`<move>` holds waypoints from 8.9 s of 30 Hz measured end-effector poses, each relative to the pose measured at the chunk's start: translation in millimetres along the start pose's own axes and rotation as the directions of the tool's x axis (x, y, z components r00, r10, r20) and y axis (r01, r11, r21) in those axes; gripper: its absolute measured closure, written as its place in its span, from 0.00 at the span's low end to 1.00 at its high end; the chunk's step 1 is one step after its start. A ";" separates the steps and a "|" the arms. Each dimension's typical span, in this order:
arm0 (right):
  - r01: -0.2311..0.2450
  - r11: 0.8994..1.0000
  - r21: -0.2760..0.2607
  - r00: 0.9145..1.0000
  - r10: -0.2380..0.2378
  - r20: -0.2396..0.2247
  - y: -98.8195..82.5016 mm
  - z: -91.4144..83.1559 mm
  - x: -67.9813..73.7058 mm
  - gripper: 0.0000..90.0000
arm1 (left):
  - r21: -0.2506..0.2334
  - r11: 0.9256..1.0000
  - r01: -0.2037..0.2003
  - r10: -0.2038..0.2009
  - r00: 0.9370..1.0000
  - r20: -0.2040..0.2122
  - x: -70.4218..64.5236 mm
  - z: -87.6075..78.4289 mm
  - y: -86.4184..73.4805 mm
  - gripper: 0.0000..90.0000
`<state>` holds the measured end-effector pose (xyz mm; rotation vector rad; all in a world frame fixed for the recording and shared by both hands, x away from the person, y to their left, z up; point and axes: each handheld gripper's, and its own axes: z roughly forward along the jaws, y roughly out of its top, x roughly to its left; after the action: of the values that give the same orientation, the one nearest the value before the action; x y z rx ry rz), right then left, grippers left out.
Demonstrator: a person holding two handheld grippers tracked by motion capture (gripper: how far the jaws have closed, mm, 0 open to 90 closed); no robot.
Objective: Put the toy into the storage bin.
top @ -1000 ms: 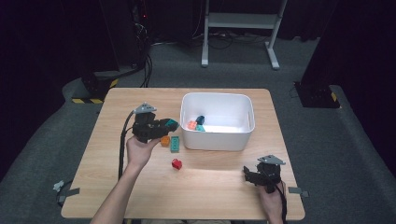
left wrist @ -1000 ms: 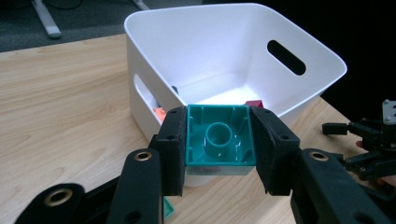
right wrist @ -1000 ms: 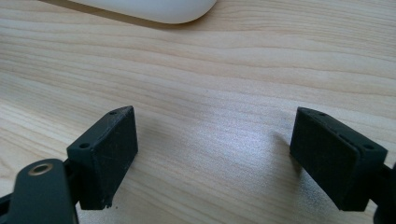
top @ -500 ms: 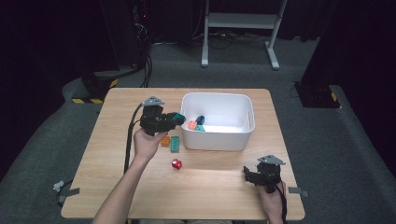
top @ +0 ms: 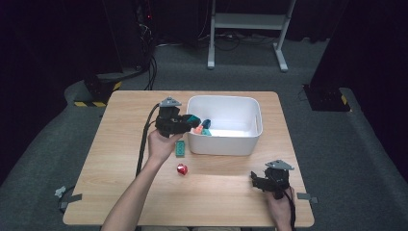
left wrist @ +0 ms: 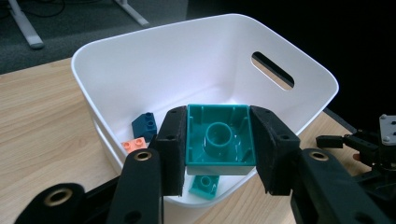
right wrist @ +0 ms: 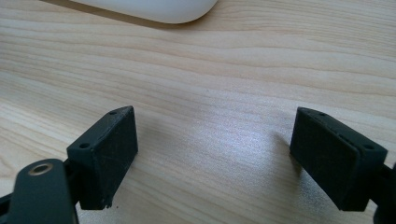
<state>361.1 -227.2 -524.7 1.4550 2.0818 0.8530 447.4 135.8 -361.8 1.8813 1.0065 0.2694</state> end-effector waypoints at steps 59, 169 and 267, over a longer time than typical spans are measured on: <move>-0.002 1.000 0.003 1.000 0.002 -0.003 0.0 -0.3 0.6 0.17 | -0.038 0.999 -0.014 0.009 0.990 -0.141 13.9 -31.1 -31.8 0.44; 0.018 1.000 0.002 1.000 -0.017 -0.019 -0.1 -0.3 2.3 0.17 | 0.116 0.982 0.146 -0.095 0.925 -0.367 79.6 40.9 -134.7 0.65; 0.017 1.000 0.002 1.000 -0.017 -0.019 -0.1 -0.3 2.2 0.17 | -0.023 1.000 -0.018 0.018 1.000 -0.009 13.4 -25.9 -10.4 0.65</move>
<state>360.1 -225.2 -524.6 1.4330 2.1064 0.8616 435.9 164.5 -359.8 1.8708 0.9895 0.2991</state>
